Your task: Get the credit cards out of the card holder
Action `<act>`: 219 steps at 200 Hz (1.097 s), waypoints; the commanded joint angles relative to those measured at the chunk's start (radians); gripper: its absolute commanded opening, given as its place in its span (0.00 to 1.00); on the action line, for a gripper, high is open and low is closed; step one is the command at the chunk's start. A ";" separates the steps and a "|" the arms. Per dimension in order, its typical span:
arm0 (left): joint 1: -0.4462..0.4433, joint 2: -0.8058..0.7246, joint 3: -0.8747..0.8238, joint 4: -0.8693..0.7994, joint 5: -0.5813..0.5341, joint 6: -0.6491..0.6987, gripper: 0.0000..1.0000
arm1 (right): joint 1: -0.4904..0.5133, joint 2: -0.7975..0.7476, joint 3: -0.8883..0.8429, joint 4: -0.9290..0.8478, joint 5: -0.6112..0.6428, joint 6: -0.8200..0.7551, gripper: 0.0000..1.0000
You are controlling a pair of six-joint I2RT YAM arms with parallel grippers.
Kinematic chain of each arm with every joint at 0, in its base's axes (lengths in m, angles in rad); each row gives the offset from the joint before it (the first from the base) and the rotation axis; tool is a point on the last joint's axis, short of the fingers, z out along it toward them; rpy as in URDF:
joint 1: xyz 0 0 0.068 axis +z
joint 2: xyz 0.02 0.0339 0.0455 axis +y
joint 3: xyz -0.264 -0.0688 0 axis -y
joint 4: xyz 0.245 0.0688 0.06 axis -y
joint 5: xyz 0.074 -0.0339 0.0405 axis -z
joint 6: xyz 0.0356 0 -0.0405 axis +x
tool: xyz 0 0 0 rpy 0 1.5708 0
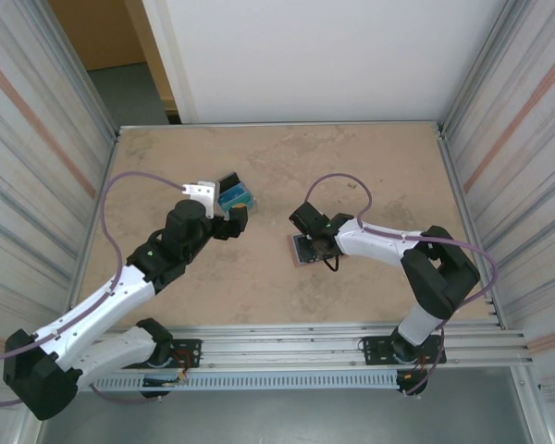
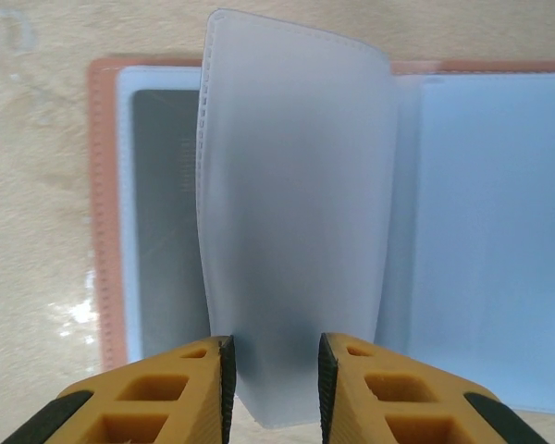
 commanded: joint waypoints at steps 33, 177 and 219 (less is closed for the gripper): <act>-0.011 0.004 0.033 0.023 -0.026 0.012 0.99 | -0.042 -0.052 -0.016 -0.023 0.079 0.016 0.32; -0.060 0.135 0.042 0.034 -0.058 0.019 0.99 | -0.267 -0.159 -0.152 -0.008 0.043 0.010 0.29; -0.114 0.192 0.038 0.035 -0.116 0.001 0.99 | -0.313 -0.258 -0.163 -0.044 0.022 0.014 0.29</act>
